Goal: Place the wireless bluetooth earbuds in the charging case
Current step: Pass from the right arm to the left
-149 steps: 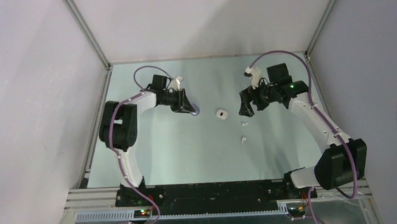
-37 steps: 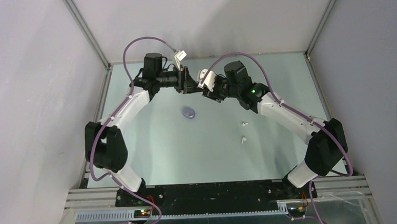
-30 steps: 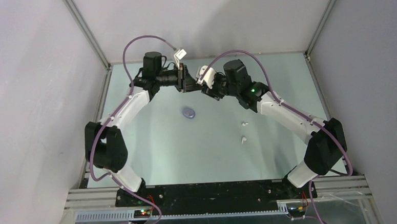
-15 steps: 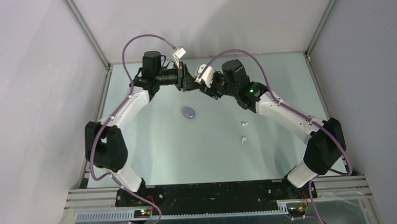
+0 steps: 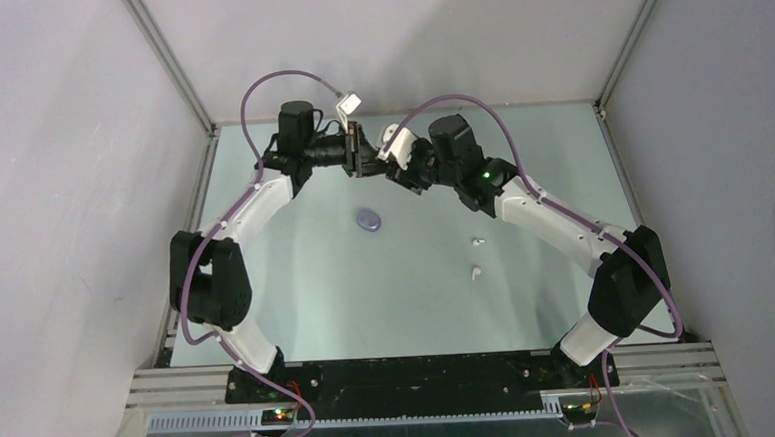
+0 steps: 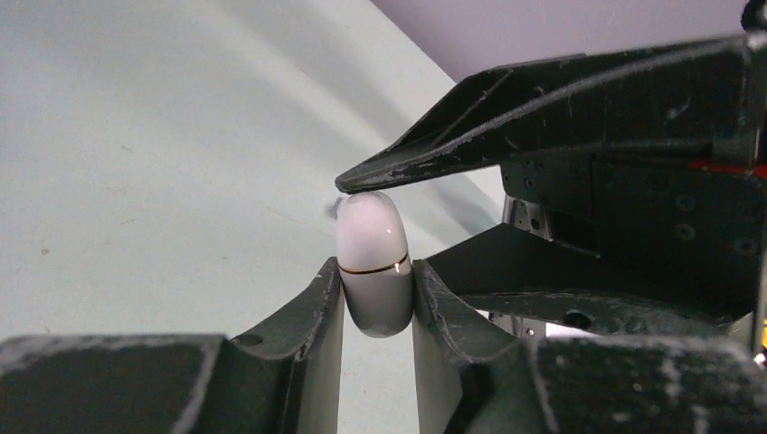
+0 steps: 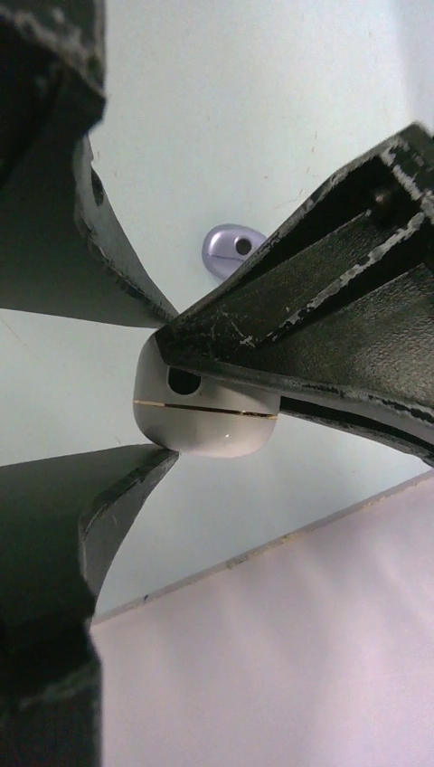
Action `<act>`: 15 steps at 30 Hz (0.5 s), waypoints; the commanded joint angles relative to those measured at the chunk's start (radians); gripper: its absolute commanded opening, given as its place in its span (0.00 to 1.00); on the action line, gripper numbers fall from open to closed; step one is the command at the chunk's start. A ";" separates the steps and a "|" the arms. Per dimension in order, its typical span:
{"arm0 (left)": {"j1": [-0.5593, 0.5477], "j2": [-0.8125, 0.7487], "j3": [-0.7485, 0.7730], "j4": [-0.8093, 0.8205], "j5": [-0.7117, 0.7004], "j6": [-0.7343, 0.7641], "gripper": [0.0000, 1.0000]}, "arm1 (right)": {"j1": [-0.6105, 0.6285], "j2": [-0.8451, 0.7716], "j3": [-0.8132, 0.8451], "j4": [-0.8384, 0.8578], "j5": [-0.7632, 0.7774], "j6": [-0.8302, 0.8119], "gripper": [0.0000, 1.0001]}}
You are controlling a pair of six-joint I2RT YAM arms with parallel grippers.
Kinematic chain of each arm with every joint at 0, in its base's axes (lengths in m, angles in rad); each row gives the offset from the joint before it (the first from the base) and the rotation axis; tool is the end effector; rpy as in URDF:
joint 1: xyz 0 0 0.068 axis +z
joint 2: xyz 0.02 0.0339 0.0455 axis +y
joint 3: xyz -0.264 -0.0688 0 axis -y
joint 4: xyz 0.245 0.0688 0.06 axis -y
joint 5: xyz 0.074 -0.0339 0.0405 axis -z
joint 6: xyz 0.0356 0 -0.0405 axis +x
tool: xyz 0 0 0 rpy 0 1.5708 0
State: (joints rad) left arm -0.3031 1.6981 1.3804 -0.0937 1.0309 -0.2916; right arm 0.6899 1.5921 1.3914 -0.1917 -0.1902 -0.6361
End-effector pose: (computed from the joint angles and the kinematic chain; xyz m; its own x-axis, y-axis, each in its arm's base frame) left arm 0.3627 -0.1454 0.3189 -0.6254 0.0407 -0.7793 0.7559 0.2795 -0.5920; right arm 0.2875 0.2460 0.3457 0.2141 -0.5797 -0.7862 -0.7864 0.3752 -0.4908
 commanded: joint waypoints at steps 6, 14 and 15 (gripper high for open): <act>0.068 -0.142 -0.251 0.675 0.189 -0.011 0.00 | -0.235 -0.018 0.284 -0.401 -0.640 0.189 0.75; 0.053 -0.195 -0.326 0.925 0.212 0.014 0.00 | -0.221 0.015 0.357 -0.491 -0.741 0.181 0.76; 0.051 -0.200 -0.329 0.941 0.209 0.008 0.00 | -0.208 0.024 0.362 -0.496 -0.738 0.179 0.76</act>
State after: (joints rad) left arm -0.2382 1.5677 1.0527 0.6144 1.2087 -0.2955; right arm 0.4320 1.5936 1.7153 -0.5983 -0.8379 -0.4633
